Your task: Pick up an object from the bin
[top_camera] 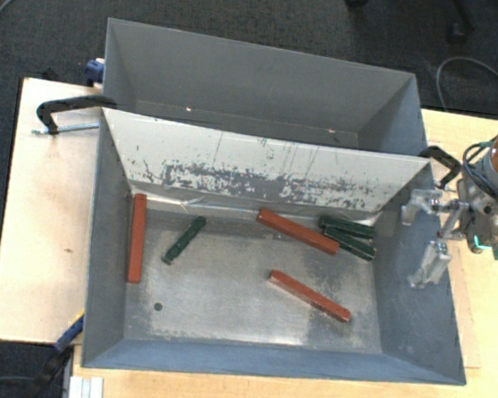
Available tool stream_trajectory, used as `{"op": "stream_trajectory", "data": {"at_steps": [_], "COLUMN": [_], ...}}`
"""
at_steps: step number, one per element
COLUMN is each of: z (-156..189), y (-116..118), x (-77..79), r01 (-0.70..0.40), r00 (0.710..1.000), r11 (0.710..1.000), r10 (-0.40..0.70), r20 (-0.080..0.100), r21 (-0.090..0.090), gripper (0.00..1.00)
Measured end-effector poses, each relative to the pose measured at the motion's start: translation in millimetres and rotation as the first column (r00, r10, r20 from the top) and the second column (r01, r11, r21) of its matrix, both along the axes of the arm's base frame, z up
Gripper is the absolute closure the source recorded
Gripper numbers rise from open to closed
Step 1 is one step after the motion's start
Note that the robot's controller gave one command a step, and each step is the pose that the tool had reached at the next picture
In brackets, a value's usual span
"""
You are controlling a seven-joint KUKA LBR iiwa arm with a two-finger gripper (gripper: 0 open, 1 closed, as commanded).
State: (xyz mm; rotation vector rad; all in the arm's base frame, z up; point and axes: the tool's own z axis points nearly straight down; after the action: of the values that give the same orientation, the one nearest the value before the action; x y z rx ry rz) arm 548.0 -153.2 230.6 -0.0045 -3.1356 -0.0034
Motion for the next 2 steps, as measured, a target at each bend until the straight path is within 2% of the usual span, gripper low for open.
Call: {"op": "stream_trajectory", "data": {"at_steps": [1,2], "z": [-165,-128], "y": [80,108], "x": [-20.3,-40.1], "r01": [0.086,0.125], "r00": [0.996,0.992], "r11": [0.996,0.992], "r10": [-0.086,-0.125], "r20": [-0.002,0.006], "r21": [0.002,0.001], "gripper": [0.0,0.0]}}
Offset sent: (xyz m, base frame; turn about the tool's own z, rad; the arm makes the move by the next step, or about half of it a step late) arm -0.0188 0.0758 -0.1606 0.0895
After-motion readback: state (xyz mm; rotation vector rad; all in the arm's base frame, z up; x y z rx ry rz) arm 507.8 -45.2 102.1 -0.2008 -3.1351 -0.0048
